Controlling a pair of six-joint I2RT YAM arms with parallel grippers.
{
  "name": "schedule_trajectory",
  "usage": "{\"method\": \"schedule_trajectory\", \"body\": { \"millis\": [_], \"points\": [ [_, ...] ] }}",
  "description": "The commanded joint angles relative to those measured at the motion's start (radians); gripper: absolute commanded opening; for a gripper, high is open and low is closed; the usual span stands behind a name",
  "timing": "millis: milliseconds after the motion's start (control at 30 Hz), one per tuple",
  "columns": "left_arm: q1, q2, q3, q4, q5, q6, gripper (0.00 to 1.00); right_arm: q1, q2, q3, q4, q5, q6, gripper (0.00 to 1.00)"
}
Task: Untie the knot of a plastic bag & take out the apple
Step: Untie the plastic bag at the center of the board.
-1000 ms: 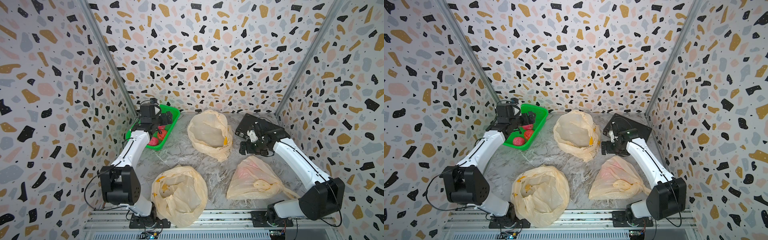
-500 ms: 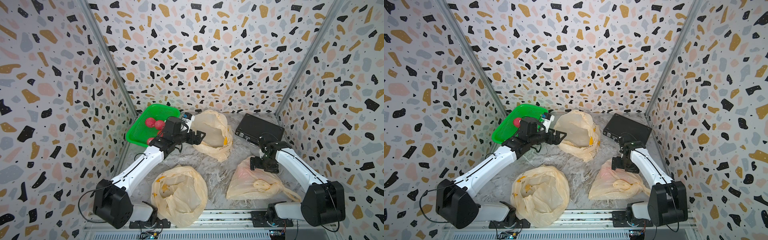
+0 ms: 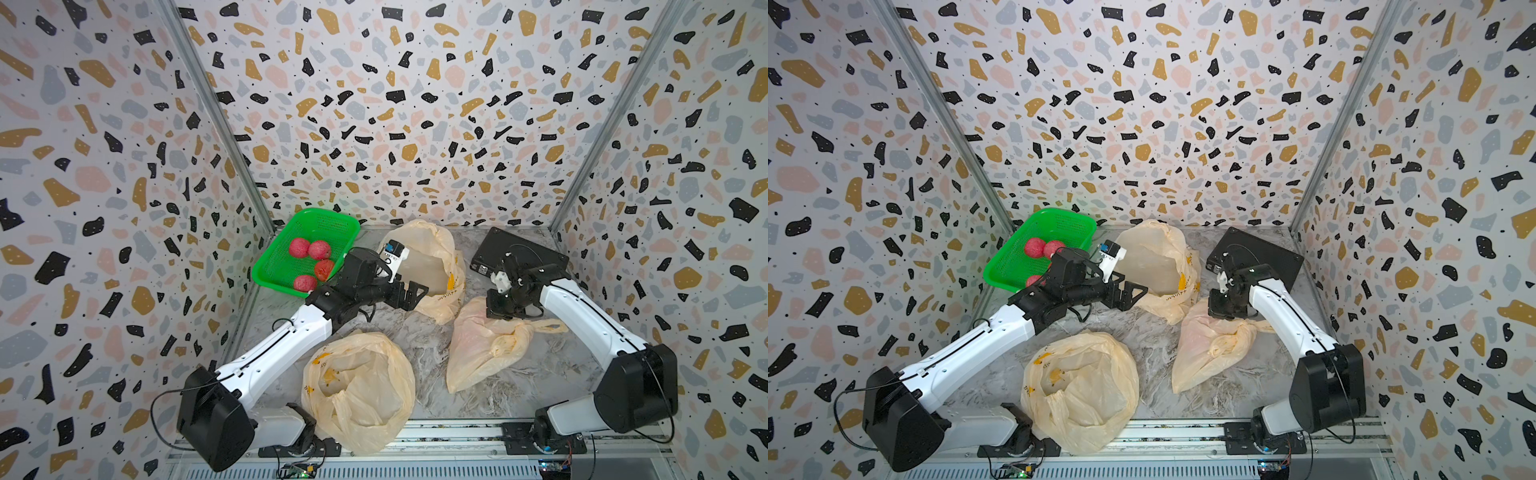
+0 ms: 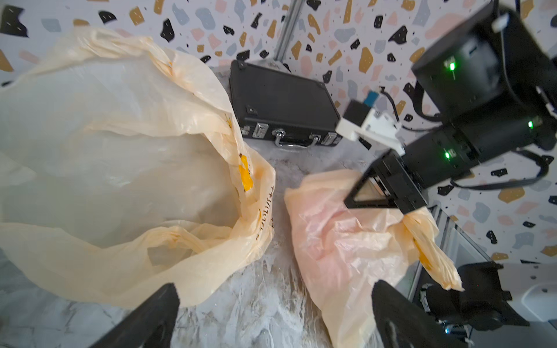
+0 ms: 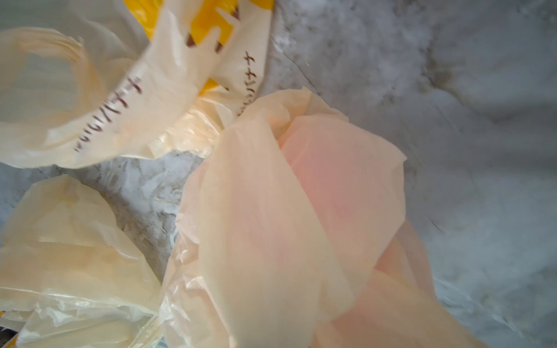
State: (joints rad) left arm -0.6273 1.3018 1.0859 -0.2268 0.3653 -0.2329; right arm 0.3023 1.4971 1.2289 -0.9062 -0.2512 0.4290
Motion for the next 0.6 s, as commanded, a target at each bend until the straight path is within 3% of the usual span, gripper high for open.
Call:
{"method": "schedule_trajectory", "body": {
  "millis": [0, 133, 200, 367, 567],
  "points": [
    [-0.058, -0.012, -0.007, -0.052, -0.006, 0.059, 0.99, 0.019, 0.094, 0.052, 0.043, -0.037, 0.077, 0.00],
    [-0.120, -0.003, -0.041, -0.036, -0.045, 0.063, 0.99, 0.039, 0.158, 0.094, 0.107, -0.076, 0.111, 0.00],
    [-0.142, 0.009, -0.037, -0.026, -0.067, 0.065, 0.99, 0.049, 0.172, 0.120, 0.102, -0.090, 0.084, 0.23],
    [-0.157, 0.076, 0.026, -0.010, -0.063, 0.080, 0.99, 0.049, 0.061, 0.140, 0.034, -0.007, -0.011, 0.59],
    [-0.160, 0.193, 0.195, -0.079, -0.029, 0.146, 0.99, 0.043, -0.154, 0.118, -0.097, 0.099, -0.062, 0.94]
  ]
}}
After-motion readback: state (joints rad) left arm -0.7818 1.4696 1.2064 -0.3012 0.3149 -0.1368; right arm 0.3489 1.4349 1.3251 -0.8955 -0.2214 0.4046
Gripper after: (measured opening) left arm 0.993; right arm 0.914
